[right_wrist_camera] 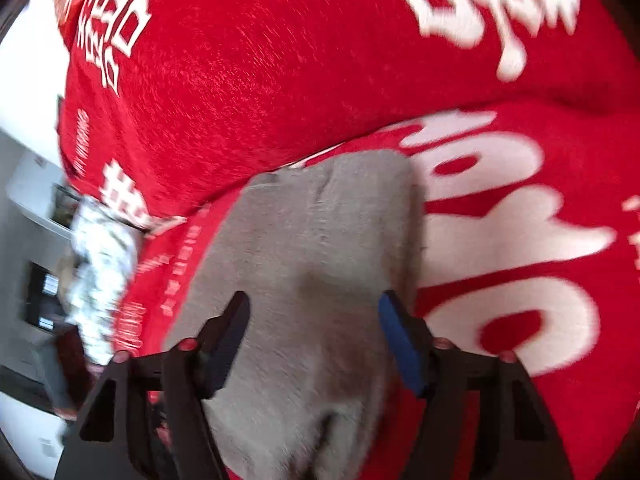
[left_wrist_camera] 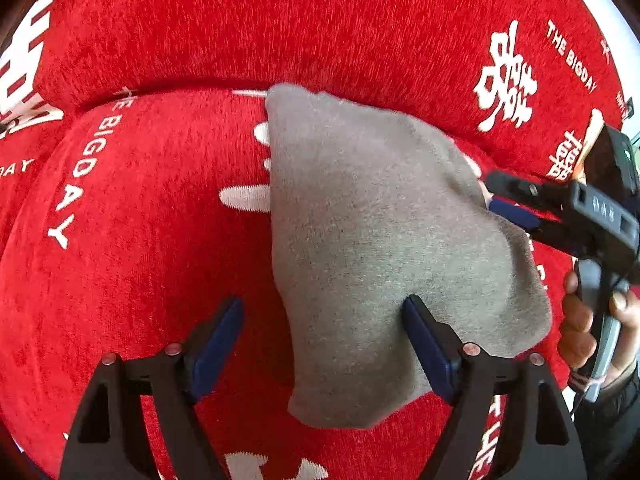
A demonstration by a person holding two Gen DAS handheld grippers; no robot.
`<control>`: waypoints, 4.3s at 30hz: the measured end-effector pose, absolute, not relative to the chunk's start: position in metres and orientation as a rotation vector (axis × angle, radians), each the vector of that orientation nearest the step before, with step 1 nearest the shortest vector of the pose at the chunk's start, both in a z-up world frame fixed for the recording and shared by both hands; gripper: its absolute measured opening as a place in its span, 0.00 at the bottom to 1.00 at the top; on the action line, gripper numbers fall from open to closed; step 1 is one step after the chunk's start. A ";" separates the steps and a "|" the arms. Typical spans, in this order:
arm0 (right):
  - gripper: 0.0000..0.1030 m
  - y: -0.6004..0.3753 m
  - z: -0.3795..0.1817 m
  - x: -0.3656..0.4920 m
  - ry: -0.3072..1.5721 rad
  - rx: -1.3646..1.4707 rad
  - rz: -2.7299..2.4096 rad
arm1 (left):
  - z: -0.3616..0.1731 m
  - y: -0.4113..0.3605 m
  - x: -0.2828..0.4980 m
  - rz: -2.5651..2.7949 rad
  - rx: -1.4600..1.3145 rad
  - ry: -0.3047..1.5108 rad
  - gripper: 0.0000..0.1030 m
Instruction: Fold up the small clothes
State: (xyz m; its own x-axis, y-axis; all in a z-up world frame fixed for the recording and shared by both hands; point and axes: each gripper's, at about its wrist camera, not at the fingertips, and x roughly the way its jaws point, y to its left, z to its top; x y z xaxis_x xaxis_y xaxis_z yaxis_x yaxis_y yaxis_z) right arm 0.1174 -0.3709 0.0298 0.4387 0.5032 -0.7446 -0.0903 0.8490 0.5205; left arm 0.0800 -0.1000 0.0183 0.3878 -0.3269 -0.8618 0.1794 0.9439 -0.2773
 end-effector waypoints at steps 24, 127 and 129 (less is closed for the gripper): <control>0.93 -0.445 0.050 0.051 0.931 0.638 0.261 | 0.033 -0.005 0.149 -0.237 -0.437 1.175 0.95; 0.42 -0.237 0.010 -0.078 1.005 0.371 0.508 | 0.013 0.007 -0.081 -0.444 -0.242 1.017 0.63; 0.46 -0.237 0.008 -0.079 1.003 0.364 0.502 | 0.011 0.009 -0.083 -0.416 -0.242 1.024 0.68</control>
State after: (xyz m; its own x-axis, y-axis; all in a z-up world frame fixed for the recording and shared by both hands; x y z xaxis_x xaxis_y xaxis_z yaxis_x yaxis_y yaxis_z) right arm -0.0793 -0.2365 0.0084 0.4403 0.5556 -0.7053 -0.2311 0.8292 0.5089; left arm -0.0834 0.0089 0.0111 0.4517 -0.4440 -0.7739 0.2212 0.8960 -0.3850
